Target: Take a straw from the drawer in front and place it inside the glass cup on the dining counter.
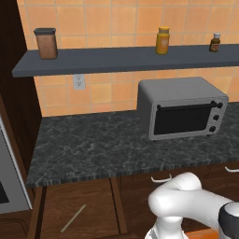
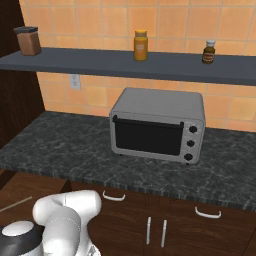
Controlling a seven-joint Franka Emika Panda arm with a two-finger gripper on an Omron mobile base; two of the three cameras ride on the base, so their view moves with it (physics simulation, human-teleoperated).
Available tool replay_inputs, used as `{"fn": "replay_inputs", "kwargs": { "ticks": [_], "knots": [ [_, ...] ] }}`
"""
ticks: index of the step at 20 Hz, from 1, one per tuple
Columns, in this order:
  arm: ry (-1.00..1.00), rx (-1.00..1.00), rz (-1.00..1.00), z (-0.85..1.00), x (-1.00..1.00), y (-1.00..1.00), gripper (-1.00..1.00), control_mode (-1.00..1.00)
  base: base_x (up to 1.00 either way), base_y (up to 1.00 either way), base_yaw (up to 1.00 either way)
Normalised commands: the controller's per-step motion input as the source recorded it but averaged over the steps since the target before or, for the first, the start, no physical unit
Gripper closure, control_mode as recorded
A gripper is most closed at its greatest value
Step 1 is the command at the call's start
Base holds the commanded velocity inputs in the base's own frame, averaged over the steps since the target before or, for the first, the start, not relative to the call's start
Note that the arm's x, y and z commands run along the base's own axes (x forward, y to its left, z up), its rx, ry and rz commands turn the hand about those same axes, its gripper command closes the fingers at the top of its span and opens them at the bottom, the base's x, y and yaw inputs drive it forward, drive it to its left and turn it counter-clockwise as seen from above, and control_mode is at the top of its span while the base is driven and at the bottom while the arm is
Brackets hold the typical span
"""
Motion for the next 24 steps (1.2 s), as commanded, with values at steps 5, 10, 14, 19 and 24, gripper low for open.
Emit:
{"fn": "replay_inputs", "kwargs": {
  "ticks": [5, 10, 14, 19, 24],
  "knots": [
    [0.03, 0.16, -0.08, 1.00, -0.08, 0.01, -1.00, -1.00, 0.00, 0.00, 0.00],
    [0.21, 0.09, -0.15, 0.91, 0.00, 0.00, -1.00, -1.00, 0.00, 0.00, 0.00],
    [0.52, -0.07, -0.10, 0.37, 0.04, 0.07, -1.00, -1.00, 0.00, 0.00, 0.00],
    [0.18, -0.07, -0.10, -0.09, 0.50, 0.00, -1.00, -1.00, 0.00, 0.00, 0.00],
    [0.00, 0.00, -0.01, -0.01, 0.88, -0.09, -1.00, -1.00, 0.00, 0.00, 0.00]
  ]
}}
